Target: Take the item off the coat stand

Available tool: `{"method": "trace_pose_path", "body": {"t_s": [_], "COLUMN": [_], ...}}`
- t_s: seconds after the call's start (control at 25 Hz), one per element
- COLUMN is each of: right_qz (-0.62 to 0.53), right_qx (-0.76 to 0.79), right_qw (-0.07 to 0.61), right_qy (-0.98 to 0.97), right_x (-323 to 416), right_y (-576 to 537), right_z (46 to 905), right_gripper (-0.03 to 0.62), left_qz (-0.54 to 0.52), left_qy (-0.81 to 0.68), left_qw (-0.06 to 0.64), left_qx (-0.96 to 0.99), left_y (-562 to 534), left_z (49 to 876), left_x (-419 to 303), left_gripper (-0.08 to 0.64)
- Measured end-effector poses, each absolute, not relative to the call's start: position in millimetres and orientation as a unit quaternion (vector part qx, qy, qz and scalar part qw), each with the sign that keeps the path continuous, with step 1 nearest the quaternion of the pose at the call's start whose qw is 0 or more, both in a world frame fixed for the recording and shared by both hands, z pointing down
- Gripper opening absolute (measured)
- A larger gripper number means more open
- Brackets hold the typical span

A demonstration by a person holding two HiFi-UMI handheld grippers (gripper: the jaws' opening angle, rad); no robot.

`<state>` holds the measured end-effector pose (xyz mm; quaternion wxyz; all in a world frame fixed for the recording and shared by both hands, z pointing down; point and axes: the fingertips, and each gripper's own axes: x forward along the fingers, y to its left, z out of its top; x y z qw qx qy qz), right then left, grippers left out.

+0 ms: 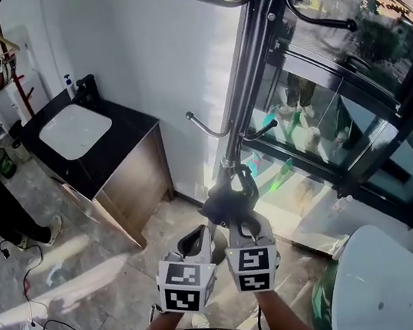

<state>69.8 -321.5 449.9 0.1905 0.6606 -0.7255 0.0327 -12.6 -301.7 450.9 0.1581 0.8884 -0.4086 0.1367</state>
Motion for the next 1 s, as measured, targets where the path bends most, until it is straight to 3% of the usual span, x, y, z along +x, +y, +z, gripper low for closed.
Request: {"method": "trace_pose_path", "body": {"t_s": [1.0], "right_qz": [-0.007], "right_qx": [0.644], "right_qw": [0.151], "right_qy": [-0.750], "right_x": [68.8], "right_y": [-216.5], "right_z": [412.0], "right_gripper": [0.021], "left_qz": [0.106], "left_qy": [-0.449], "left_qw": [0.140], "left_qx": [0.876], "left_y": [-224.9], "left_z": [430.9], "left_x": [-10.8], "left_gripper": [0.000]}}
